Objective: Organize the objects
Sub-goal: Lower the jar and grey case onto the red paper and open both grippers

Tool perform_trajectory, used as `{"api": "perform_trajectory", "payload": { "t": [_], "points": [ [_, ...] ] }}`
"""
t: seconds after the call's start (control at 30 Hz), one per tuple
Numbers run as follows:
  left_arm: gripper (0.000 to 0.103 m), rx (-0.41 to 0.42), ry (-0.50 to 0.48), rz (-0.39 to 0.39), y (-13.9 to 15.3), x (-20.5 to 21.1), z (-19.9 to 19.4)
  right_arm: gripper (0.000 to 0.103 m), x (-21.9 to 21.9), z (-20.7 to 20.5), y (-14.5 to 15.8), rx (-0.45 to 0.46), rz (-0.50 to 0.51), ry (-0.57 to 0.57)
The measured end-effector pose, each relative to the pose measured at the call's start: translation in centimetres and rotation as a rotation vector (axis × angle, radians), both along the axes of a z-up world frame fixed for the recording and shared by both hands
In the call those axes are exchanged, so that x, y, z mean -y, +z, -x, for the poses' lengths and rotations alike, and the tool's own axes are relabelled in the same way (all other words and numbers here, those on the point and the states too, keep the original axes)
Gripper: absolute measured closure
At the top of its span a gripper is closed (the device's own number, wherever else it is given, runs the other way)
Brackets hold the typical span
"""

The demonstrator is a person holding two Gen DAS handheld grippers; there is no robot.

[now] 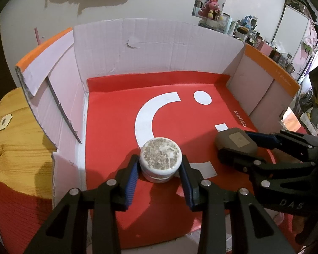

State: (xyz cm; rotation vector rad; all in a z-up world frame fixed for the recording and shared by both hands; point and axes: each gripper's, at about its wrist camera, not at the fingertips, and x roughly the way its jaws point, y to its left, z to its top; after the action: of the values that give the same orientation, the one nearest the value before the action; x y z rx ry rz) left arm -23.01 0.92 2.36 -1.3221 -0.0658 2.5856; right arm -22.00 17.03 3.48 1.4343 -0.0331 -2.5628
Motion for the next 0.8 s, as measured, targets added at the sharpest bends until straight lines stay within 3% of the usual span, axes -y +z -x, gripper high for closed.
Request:
{"api": "perform_trajectory", "payload": {
  "t": [0.43,0.8],
  "points": [
    [0.064,-0.013,-0.004,-0.006,0.6,-0.3,-0.5,0.040,0.4,-0.7,1.0,-0.019,0.016,0.006],
    [0.051,-0.068,0.005,0.016,2.2,-0.4,-2.7,0.032,0.2,-2.7,3.1,-0.070,0.048,0.006]
  ]
}}
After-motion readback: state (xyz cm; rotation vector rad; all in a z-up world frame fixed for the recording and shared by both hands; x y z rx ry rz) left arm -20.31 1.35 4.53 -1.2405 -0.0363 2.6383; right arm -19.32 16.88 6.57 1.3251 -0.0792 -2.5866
